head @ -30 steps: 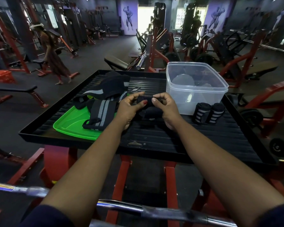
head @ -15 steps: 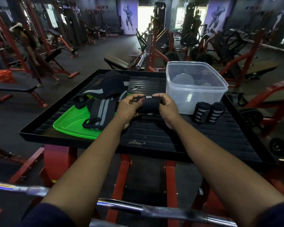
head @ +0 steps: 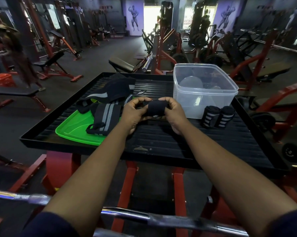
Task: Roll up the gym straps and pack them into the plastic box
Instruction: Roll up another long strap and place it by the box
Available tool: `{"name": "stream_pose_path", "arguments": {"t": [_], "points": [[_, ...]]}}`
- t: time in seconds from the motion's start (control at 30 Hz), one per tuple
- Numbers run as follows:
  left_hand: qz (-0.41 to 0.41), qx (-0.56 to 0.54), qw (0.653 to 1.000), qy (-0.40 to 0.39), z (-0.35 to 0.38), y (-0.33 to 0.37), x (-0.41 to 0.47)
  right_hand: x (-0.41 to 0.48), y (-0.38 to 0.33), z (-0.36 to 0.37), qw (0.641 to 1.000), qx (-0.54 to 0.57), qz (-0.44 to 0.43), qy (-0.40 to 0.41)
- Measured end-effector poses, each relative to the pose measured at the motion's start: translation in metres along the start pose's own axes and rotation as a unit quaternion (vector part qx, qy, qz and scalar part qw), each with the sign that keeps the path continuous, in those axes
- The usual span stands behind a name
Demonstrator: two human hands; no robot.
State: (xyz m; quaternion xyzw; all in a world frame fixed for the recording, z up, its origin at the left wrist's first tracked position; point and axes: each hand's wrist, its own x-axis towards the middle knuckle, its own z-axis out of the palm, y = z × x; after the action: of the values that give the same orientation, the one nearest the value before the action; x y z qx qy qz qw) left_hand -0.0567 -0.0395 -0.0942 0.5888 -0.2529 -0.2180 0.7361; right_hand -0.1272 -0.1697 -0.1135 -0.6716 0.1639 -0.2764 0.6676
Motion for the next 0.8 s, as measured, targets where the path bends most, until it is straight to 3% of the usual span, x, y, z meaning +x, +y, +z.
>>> {"name": "stream_pose_path", "arguments": {"t": [0.23,0.37,0.67,0.8], "points": [[-0.019,-0.021,0.998,0.050,-0.002,0.000,0.003,0.002,0.003,0.002,0.997,0.010,-0.041,-0.070],[-0.052,-0.031,0.994,0.096,-0.005,-0.001,0.006,-0.002,0.006,0.003,0.990,-0.071,-0.044,-0.114],[-0.071,-0.012,0.994,0.080,-0.004,-0.001,0.005,-0.004,0.000,-0.005,0.932,-0.307,-0.188,-0.032],[-0.082,0.006,0.994,0.066,-0.005,-0.002,0.004,-0.009,-0.004,-0.005,0.955,-0.245,-0.143,-0.086]]}}
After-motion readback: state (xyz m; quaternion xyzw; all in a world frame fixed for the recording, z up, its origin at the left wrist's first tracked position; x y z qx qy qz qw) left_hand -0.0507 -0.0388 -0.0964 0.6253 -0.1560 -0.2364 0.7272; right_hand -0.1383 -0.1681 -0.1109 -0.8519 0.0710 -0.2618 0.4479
